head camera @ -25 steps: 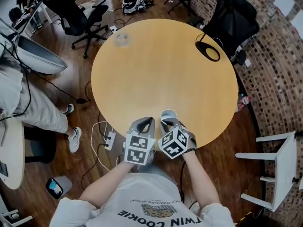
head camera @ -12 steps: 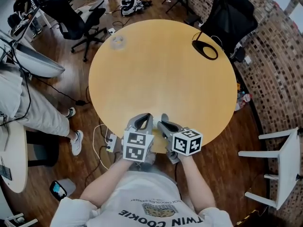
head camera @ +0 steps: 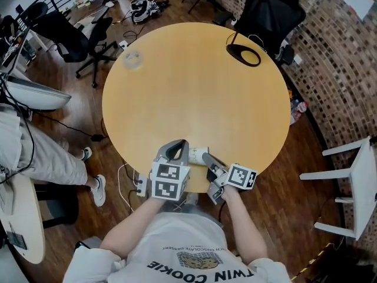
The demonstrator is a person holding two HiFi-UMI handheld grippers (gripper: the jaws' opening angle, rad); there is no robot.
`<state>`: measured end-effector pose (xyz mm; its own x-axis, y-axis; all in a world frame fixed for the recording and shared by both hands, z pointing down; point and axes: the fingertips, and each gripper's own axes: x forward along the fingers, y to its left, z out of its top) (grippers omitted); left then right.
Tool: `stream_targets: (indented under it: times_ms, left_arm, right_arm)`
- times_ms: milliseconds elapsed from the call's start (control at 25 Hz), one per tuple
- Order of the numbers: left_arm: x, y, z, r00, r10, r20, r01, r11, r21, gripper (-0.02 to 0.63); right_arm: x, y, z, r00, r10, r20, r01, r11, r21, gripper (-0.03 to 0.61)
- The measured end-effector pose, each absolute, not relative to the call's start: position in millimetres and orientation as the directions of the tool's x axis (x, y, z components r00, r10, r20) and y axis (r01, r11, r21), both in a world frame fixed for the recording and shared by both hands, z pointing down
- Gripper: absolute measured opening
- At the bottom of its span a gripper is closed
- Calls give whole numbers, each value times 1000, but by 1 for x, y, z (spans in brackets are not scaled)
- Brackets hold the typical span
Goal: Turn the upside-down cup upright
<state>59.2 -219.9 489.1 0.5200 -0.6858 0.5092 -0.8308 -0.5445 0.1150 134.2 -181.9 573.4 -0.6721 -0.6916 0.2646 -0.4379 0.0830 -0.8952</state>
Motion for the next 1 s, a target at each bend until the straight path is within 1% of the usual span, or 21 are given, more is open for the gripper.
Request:
stream_targets:
  times_ms: [120, 200, 400, 440, 760, 840, 880, 1000]
  left_arm:
    - [56, -225, 489, 542, -670, 507, -814, -569, 117, 3]
    - [54, -227, 490, 552, -663, 505, -806, -579, 121, 3]
    - [56, -235, 488, 574, -651, 497, -793, -594, 136, 3]
    - [56, -236, 488, 577, -650, 495, -790, -597, 137, 3]
    - [50, -239, 490, 579, -652, 488, -791, -594, 146, 3]
    - [47, -239, 490, 577, -655, 488, -795, -589, 149, 3]
    - [45, -239, 490, 575, -657, 488, -796, -586, 150, 3]
    - [40, -240, 491, 570, -663, 485, -802, -577, 154, 3]
  right_arm:
    - [136, -181, 578, -641, -718, 272, -418, 29, -908, 25]
    - [136, -181, 580, -623, -730, 281, -428, 17, -904, 29]
    - [135, -179, 580, -616, -734, 284, -428, 10, -904, 89]
    - [135, -178, 581, -616, -732, 292, -432, 4, -902, 92]
    - [142, -178, 580, -602, -709, 368, -580, 70, -812, 95]
    - [146, -177, 578, -594, -697, 403, -640, 105, -762, 98]
    - [147, -176, 576, -589, -683, 432, -683, 137, -717, 120]
    - [145, -177, 570, -558, -619, 552, -819, 303, -488, 160]
